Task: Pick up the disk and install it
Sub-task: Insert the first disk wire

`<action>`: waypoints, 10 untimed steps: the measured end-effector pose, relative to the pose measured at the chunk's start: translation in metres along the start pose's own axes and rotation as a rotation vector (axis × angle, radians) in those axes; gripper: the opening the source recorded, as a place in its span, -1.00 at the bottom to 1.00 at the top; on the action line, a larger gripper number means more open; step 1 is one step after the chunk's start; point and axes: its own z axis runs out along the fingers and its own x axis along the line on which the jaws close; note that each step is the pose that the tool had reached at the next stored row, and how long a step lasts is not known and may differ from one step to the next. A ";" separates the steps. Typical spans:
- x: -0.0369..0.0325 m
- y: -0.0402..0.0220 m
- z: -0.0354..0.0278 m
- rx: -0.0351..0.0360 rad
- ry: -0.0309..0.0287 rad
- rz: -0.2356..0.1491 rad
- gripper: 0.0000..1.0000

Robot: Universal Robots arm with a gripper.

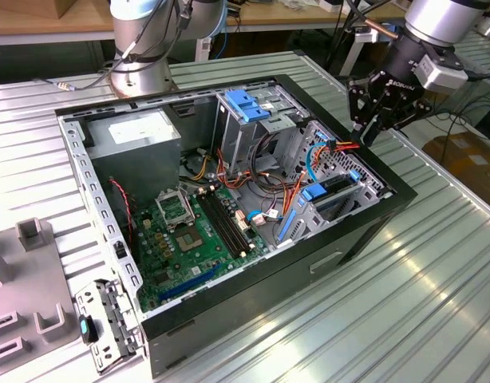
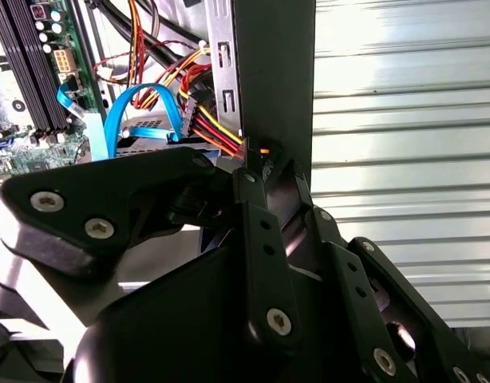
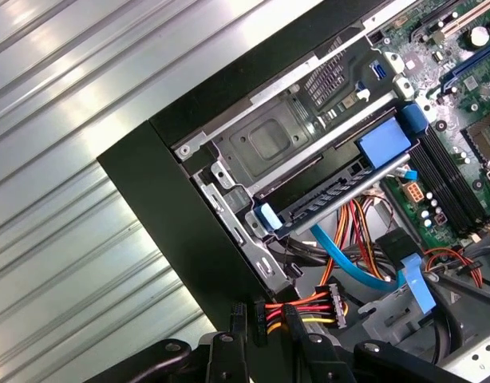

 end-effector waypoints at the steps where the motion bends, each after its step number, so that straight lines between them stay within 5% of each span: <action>1: 0.0000 0.0000 0.0001 0.0001 0.0000 0.000 -0.37; 10: 0.0000 0.0000 0.0024 -0.0040 0.0028 0.000 -0.37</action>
